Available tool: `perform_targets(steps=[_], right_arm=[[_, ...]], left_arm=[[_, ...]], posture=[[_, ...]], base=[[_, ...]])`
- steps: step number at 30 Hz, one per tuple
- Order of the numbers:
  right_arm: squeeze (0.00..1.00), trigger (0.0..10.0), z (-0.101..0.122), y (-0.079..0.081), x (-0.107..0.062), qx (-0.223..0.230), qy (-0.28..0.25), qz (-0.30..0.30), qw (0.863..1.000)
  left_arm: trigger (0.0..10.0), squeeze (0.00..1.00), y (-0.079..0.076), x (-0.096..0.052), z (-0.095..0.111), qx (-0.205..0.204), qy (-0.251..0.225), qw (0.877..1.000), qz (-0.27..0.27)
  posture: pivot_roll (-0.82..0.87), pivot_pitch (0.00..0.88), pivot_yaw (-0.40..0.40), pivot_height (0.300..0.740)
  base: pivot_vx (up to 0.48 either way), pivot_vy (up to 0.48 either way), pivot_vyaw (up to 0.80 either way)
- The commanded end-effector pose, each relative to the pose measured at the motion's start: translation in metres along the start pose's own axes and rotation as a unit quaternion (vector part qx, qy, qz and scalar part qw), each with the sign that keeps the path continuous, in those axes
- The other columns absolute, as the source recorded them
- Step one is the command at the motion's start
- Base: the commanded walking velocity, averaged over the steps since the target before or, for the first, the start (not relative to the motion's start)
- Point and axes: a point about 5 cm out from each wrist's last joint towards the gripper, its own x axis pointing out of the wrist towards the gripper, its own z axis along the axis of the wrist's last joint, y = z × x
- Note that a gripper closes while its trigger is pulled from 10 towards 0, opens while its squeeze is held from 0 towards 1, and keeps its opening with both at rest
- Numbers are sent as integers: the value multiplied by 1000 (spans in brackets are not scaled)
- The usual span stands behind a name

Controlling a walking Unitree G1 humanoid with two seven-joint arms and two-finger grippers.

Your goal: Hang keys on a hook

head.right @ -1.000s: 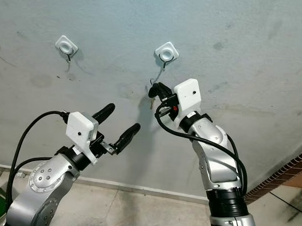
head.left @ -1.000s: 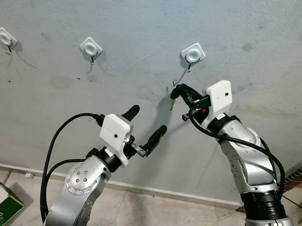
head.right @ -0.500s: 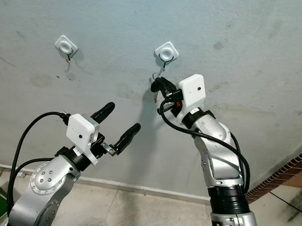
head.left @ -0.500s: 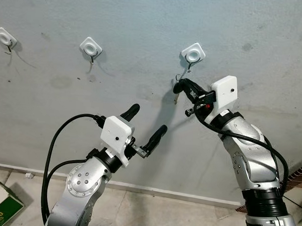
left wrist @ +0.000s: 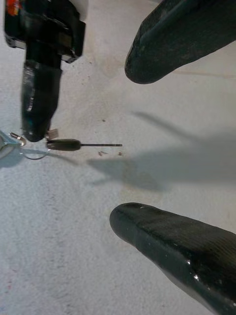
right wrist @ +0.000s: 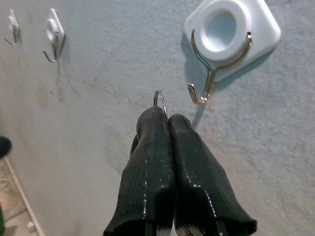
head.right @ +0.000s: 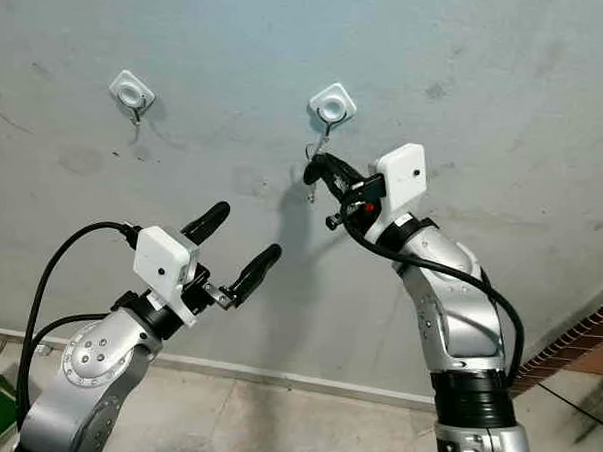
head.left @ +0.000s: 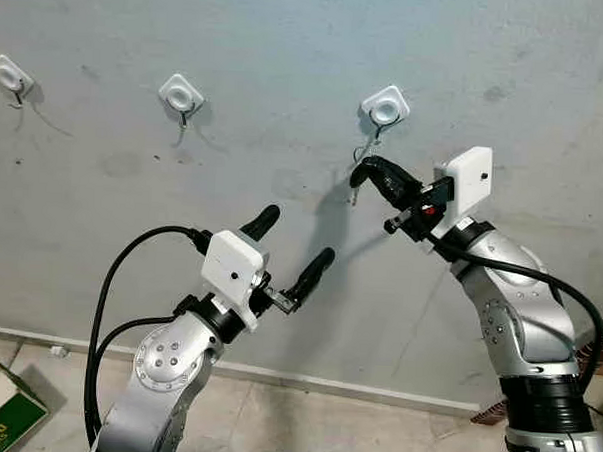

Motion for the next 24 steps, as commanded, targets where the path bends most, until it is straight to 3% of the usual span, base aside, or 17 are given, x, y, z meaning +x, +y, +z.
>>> perform_targets(steps=[1, 15, 24], right_arm=[[0, 10000, 14, 1, 1, 0, -21, 21, 1000], [0, 10000, 26, -17, -4, 19, -40, -1, 999], [0, 10000, 21, -20, -7, 43, -38, -15, 998]], left_arm=[[10000, 0, 0, 1, -2, 3, 4, 1000, -5], [10000, 0, 0, 2, -3, 1, 4, 1000, -2], [10000, 0, 0, 2, -3, 2, 5, 1000, -2]], posture=[[-13, 46, 34, 740], [-15, 49, 32, 740], [-14, 51, 34, 740]], base=[[0, 0, 0], [0, 0, 0], [0, 0, 0]])
